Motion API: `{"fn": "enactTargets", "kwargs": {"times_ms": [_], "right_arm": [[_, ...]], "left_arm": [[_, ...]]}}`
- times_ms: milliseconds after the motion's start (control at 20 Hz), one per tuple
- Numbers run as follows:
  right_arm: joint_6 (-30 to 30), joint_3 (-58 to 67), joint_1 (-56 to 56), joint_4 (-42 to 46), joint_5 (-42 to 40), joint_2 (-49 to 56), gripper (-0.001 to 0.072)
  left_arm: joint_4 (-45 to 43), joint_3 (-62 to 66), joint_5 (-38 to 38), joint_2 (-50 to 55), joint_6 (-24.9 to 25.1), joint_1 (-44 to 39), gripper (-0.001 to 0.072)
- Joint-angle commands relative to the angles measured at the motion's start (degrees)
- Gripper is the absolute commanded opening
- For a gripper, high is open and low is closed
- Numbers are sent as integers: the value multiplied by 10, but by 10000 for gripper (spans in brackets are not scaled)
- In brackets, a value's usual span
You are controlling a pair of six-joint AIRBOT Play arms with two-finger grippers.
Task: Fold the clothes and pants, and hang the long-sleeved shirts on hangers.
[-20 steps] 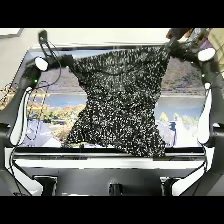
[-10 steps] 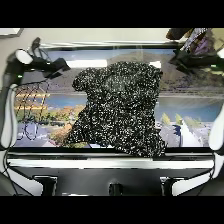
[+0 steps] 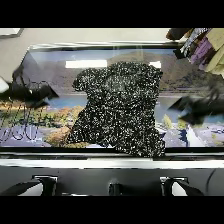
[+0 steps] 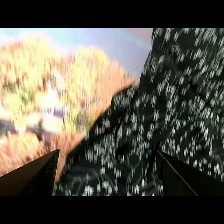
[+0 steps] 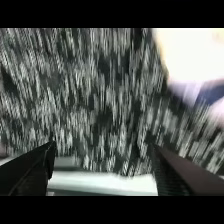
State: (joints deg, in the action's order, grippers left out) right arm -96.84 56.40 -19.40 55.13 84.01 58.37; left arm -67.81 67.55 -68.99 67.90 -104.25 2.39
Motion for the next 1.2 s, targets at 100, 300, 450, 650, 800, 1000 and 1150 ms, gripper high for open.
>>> {"fn": "enactTargets", "kwargs": {"times_ms": [100,300,450,650,800,1000,1150], "right_arm": [[-158,-316,127,-61,-86,-208,698],[-233,-382,262,-71,-194,-219,698],[-268,-386,336,-76,-303,-165,698],[-258,-386,364,-115,-394,-63,658],[-265,-383,364,-106,-441,-55,116],[-429,-341,364,73,-385,-111,26],[-536,-315,364,182,-271,-168,26]], "left_arm": [[48,-240,47,-159,-38,-15,720],[74,-282,41,-180,-38,-16,720],[75,-284,41,-180,-38,-16,720],[75,-284,41,-180,-38,-16,720],[99,-290,40,-180,-38,-25,720],[111,-319,57,-178,-65,-125,720],[111,-342,138,-170,-145,-213,720]]}}
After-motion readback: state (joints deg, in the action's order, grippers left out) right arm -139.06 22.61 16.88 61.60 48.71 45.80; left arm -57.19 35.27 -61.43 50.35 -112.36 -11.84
